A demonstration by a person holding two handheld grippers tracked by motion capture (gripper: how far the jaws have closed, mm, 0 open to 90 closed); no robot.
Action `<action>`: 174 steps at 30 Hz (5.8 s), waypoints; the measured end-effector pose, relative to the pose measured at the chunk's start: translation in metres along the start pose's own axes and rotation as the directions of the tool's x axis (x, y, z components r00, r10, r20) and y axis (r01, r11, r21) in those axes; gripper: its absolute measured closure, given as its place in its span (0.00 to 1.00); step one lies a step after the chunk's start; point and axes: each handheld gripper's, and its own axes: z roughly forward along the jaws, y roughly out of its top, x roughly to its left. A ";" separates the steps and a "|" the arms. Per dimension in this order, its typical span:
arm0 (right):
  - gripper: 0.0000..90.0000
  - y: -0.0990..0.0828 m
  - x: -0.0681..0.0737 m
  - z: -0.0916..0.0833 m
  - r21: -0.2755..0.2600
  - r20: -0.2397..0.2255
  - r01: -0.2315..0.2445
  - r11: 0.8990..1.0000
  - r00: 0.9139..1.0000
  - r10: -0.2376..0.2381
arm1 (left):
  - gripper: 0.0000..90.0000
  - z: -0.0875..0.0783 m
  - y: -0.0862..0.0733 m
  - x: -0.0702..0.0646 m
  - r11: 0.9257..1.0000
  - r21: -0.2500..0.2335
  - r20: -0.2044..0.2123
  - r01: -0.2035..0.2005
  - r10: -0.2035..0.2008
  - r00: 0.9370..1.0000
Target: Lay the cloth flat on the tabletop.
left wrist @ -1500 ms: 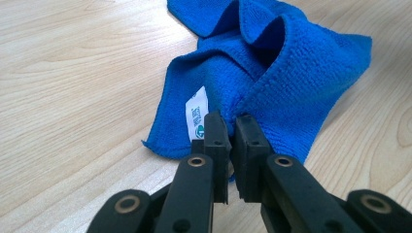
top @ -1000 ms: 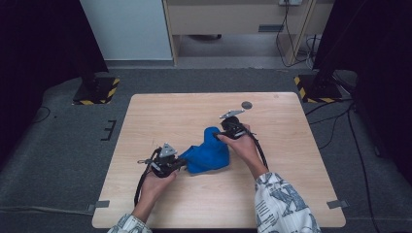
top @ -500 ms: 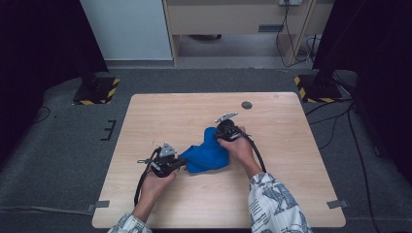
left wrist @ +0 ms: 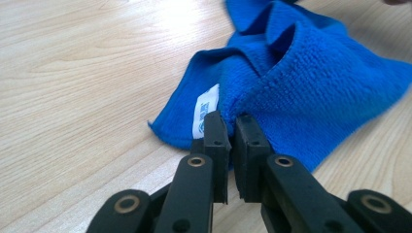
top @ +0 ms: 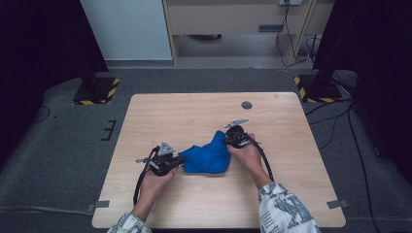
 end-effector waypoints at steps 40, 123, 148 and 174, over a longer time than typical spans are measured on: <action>0.98 0.029 -0.018 -0.007 -0.043 -0.020 0.036 0.998 0.999 -0.037 | 0.93 0.002 0.001 0.001 1.000 -0.002 0.001 0.000 0.000 1.000; 0.98 -0.075 -0.033 -0.105 -0.213 -0.014 -0.060 0.975 0.998 0.058 | 0.99 0.012 -0.001 0.014 1.000 -0.007 0.038 0.020 -0.019 0.999; 0.98 -0.049 -0.040 -0.153 -0.319 -0.028 -0.066 0.945 0.998 0.061 | 1.00 -0.034 0.056 -0.001 0.985 -0.175 0.059 0.010 0.000 0.998; 0.98 -0.020 -0.044 -0.193 -0.422 -0.014 -0.042 0.906 0.999 0.040 | 1.00 -0.067 0.094 -0.005 0.970 -0.239 0.017 -0.046 0.052 0.999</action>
